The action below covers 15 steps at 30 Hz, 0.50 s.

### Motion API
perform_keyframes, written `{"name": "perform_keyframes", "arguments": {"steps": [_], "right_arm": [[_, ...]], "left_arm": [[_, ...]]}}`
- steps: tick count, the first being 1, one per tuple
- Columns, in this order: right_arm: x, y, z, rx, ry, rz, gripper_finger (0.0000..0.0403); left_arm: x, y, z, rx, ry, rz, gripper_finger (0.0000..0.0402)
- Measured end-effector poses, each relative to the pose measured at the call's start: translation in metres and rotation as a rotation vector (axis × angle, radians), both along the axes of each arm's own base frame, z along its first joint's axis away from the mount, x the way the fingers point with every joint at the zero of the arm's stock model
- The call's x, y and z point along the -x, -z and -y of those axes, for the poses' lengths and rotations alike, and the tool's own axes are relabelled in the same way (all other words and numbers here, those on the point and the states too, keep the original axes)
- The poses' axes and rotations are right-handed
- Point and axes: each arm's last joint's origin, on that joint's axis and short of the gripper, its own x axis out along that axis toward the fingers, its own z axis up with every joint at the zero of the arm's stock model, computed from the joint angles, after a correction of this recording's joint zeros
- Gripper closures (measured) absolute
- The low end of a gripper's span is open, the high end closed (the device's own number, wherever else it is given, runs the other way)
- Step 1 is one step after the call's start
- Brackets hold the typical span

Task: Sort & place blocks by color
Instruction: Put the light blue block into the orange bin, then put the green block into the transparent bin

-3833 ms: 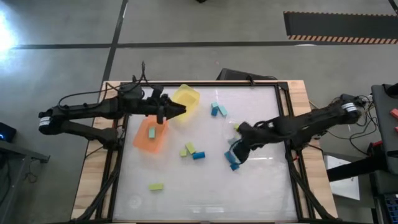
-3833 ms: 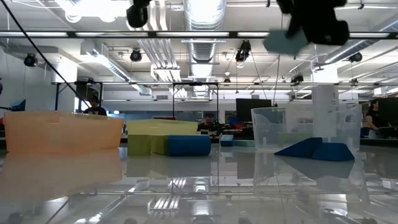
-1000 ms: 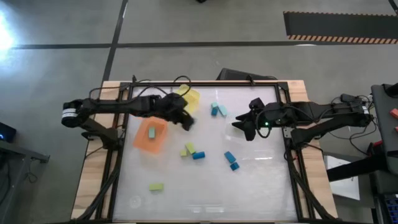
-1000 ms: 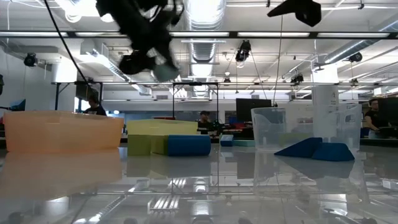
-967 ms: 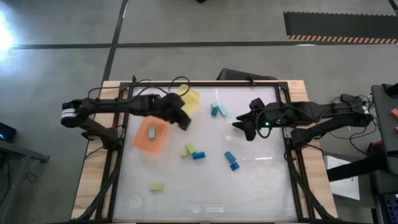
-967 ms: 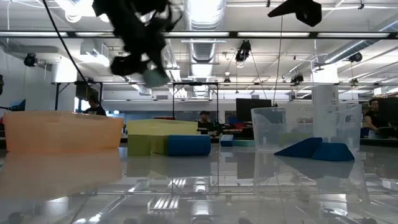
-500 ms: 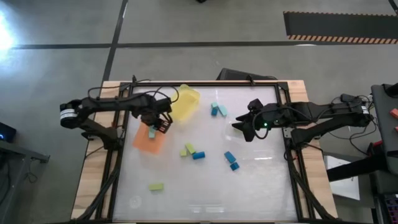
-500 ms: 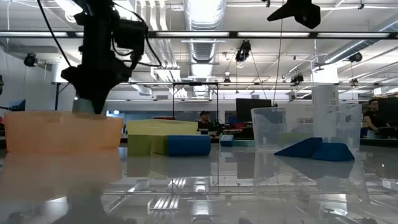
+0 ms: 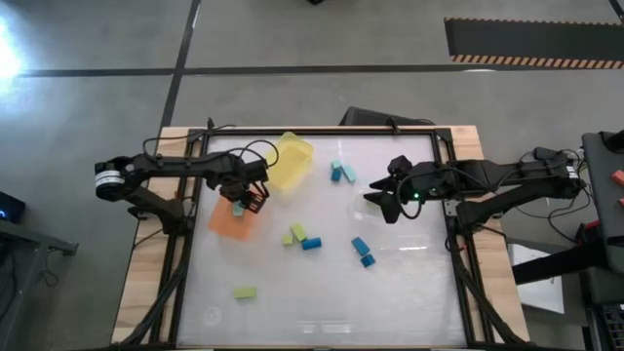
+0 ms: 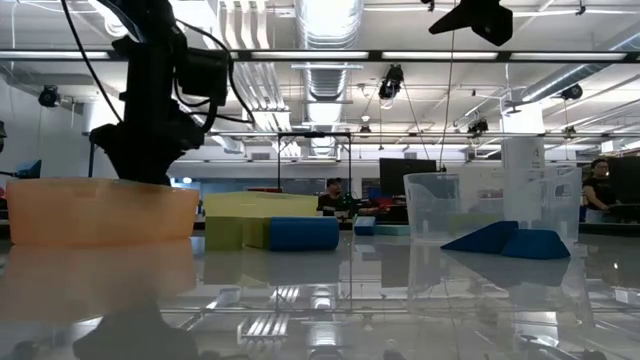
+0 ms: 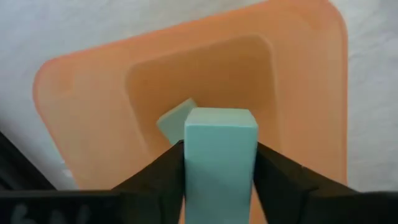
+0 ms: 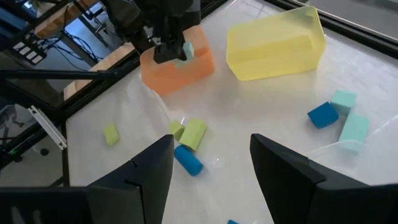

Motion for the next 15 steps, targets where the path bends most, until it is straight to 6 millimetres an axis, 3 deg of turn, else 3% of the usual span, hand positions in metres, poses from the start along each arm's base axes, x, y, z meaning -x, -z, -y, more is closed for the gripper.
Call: {"name": "perform_keyframes", "arguments": {"steps": [4, 8, 15], "right_arm": [[0.000, 0.000, 0.000, 0.000, 0.000, 0.000, 0.0200], [0.000, 0.000, 0.000, 0.000, 0.000, 0.000, 0.0200], [0.000, 0.000, 0.000, 0.058, -0.037, -0.011, 0.0200]], "left_arm": [[0.000, 0.000, 0.000, 0.000, 0.000, 0.000, 0.0195], [-0.001, -0.002, 0.002, 0.058, 0.002, 0.019, 0.0184], [-0.012, -0.032, 0.005, 0.281, -0.029, 0.149, 0.0181]]}}
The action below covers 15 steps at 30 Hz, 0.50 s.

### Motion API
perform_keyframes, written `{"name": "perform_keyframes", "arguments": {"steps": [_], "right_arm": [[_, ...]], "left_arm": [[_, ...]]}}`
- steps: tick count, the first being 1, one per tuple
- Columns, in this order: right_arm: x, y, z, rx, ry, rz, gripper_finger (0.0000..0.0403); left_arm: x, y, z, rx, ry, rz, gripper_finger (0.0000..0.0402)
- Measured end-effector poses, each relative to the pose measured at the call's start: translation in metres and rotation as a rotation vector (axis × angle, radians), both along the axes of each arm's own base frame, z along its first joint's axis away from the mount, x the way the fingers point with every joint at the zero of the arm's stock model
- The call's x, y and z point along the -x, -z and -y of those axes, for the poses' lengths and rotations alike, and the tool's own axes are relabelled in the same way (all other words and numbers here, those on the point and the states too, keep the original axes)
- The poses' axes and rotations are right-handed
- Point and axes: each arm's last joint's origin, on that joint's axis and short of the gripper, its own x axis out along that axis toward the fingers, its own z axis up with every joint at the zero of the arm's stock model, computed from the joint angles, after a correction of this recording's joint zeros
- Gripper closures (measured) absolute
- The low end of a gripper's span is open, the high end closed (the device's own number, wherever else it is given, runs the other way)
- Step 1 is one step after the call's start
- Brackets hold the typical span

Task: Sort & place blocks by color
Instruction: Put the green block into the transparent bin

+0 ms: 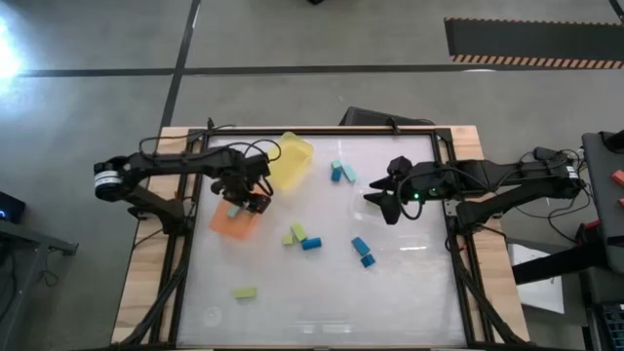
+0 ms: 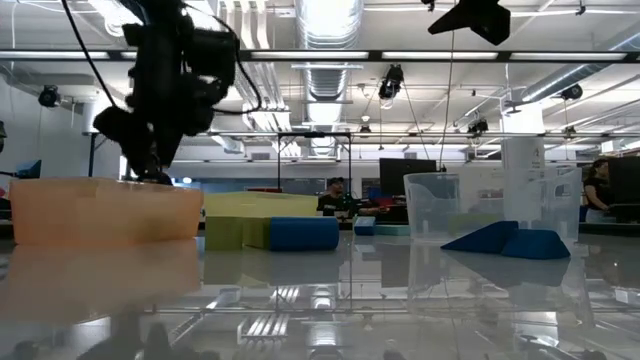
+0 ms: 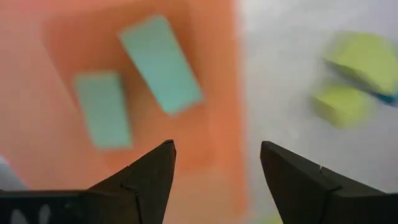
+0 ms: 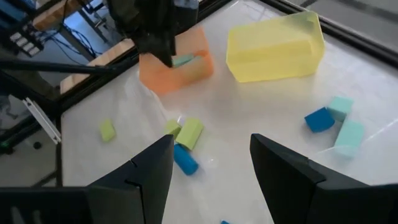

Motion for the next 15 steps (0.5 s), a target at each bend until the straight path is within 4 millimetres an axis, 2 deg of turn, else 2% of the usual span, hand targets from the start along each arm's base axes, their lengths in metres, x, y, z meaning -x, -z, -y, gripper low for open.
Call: {"name": "perform_keyframes", "arguments": {"steps": [6, 10, 15], "right_arm": [[-0.001, 0.000, 0.000, 0.002, -0.001, -0.002, 0.0200], [-0.001, 0.000, 0.000, 0.002, -0.001, -0.002, 0.0199], [-0.001, 0.000, 0.000, 0.002, -0.001, -0.001, 0.0199]], "left_arm": [[-0.007, -0.047, 0.004, 0.250, -0.178, 0.076, 0.0180], [-0.010, -0.073, 0.003, 0.226, -0.268, 0.143, 0.0180], [-0.011, -0.090, 0.000, 0.151, -0.355, 0.173, 0.0180]]}}
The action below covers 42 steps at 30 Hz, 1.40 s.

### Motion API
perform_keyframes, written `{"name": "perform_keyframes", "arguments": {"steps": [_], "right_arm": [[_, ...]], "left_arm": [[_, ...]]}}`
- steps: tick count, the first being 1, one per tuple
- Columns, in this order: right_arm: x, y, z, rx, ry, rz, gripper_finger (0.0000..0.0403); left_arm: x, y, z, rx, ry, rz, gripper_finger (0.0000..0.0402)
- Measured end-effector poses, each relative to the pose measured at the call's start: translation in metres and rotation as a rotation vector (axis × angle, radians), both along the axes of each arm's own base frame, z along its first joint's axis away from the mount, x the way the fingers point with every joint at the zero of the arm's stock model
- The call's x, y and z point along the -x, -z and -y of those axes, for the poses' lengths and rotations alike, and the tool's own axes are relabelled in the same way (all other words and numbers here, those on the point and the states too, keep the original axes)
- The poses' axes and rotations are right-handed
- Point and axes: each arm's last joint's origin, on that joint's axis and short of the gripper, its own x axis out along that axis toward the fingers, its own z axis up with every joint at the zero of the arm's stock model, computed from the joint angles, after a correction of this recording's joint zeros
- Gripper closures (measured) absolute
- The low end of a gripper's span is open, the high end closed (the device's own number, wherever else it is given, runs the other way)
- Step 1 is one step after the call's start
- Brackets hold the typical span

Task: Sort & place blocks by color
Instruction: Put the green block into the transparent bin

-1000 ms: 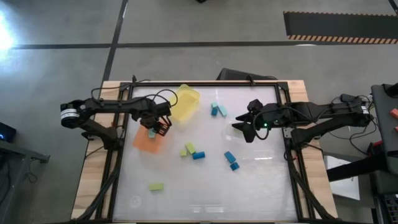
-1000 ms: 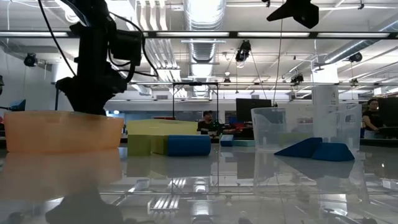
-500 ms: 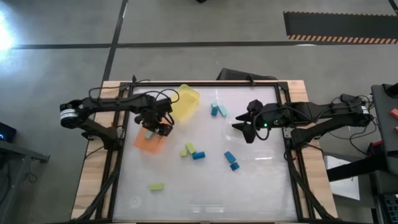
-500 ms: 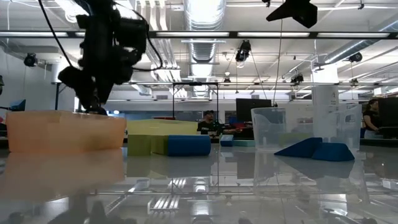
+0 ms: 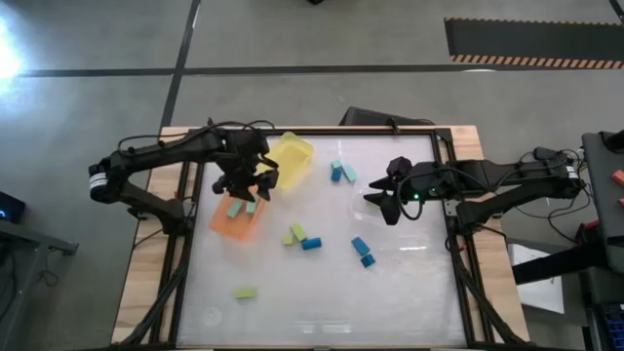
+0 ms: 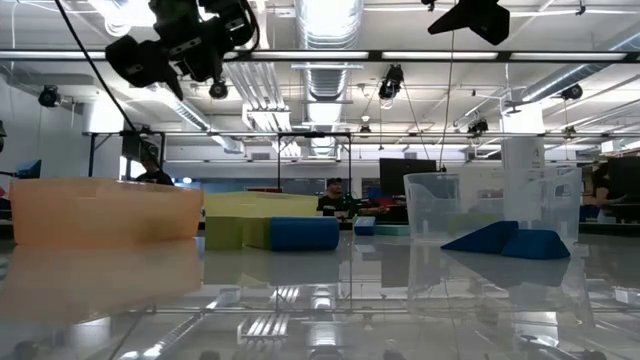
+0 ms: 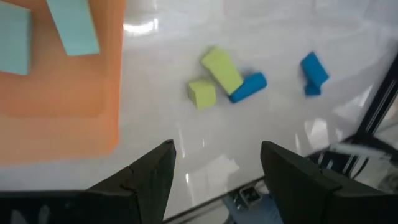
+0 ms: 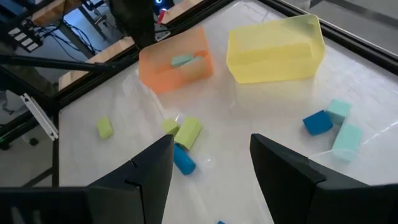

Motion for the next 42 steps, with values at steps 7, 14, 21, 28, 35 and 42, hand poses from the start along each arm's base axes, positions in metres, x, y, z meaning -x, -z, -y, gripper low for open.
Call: {"name": "perform_keyframes", "arguments": {"steps": [7, 14, 21, 28, 35, 42], "right_arm": [[0.000, 0.000, 0.000, 0.000, 0.000, 0.000, 0.0199], [0.000, 0.000, 0.000, -0.001, 0.000, 0.000, 0.0199], [0.000, 0.000, 0.000, 0.006, -0.003, -0.002, 0.0199], [0.000, 0.000, 0.000, 0.006, -0.003, -0.001, 0.0199], [0.000, 0.000, 0.000, 0.006, -0.004, 0.000, 0.0199], [0.000, 0.000, 0.000, 0.005, -0.003, 0.003, 0.0199]], "left_arm": [[0.000, 0.004, -0.001, -0.034, -0.040, -0.034, 0.0180], [0.001, 0.011, -0.002, -0.052, -0.048, -0.064, 0.0180], [0.002, 0.014, -0.004, -0.113, -0.069, -0.092, 0.0180], [0.002, 0.016, -0.004, -0.114, -0.068, -0.098, 0.0180], [0.002, 0.015, -0.004, -0.110, -0.077, -0.099, 0.0180], [0.002, 0.015, -0.004, -0.101, -0.094, -0.102, 0.0180]]}}
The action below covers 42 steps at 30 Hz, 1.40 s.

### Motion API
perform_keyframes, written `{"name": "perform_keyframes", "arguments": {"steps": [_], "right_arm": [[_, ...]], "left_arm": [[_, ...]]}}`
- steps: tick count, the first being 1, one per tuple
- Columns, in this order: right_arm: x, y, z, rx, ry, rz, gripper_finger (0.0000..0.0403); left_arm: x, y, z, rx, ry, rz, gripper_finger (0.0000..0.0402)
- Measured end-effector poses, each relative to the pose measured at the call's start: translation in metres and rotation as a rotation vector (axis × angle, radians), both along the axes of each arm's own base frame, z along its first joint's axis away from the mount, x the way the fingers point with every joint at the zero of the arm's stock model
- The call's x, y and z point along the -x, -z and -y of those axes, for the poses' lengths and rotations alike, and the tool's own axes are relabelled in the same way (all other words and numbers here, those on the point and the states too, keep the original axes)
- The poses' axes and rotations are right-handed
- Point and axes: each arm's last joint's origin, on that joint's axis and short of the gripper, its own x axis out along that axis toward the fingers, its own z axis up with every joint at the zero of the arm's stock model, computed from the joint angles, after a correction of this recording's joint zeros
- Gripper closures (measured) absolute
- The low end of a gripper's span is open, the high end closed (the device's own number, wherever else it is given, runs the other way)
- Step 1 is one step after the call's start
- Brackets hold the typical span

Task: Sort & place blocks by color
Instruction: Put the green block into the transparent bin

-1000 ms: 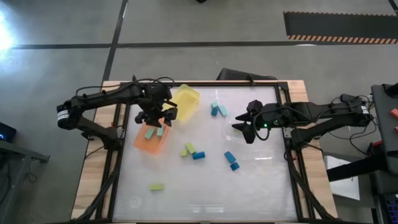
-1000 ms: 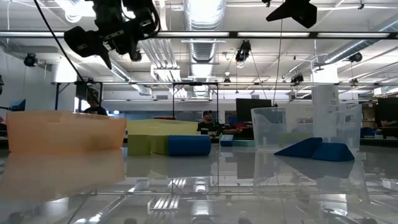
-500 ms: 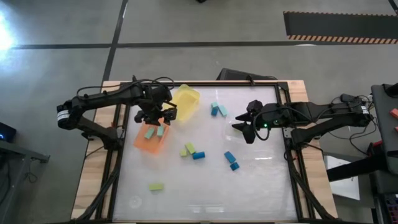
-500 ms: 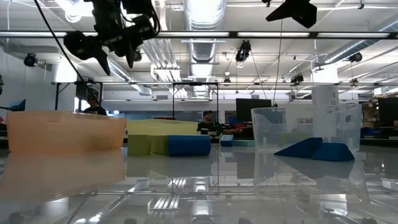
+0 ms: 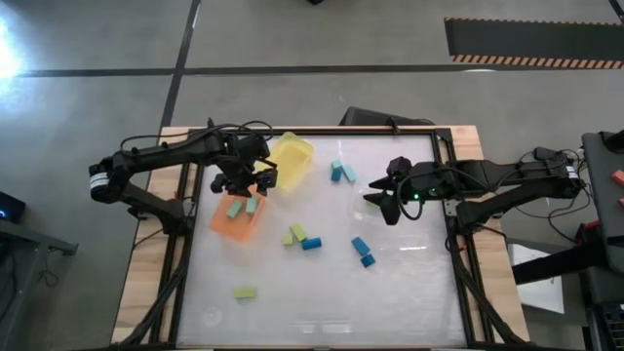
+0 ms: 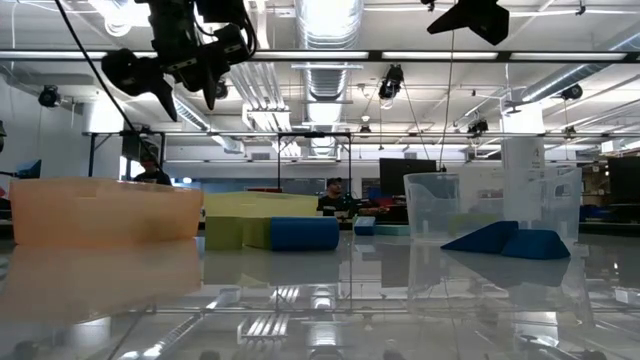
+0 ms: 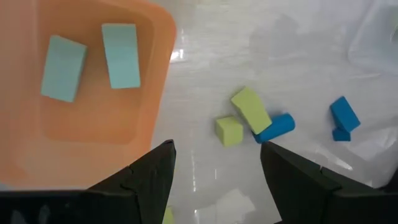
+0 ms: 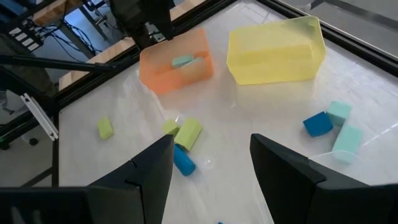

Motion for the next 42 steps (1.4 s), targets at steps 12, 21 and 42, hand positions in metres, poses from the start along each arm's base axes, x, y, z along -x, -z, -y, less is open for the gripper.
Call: {"name": "perform_keyframes", "arguments": {"steps": [12, 21, 42], "right_arm": [[0.000, 0.000, 0.000, 0.000, 0.000, 0.000, 0.0199], [0.000, 0.000, 0.000, 0.000, 0.000, 0.000, 0.0199], [0.000, 0.000, 0.000, 0.000, 0.000, -0.001, 0.0199]], "left_arm": [[-0.001, -0.002, 0.000, 0.010, -0.031, 0.005, 0.0180], [-0.001, -0.001, -0.001, -0.038, 0.042, 0.011, 0.0180], [-0.004, -0.028, 0.036, -0.365, 0.478, 0.286, 0.0180]]}}
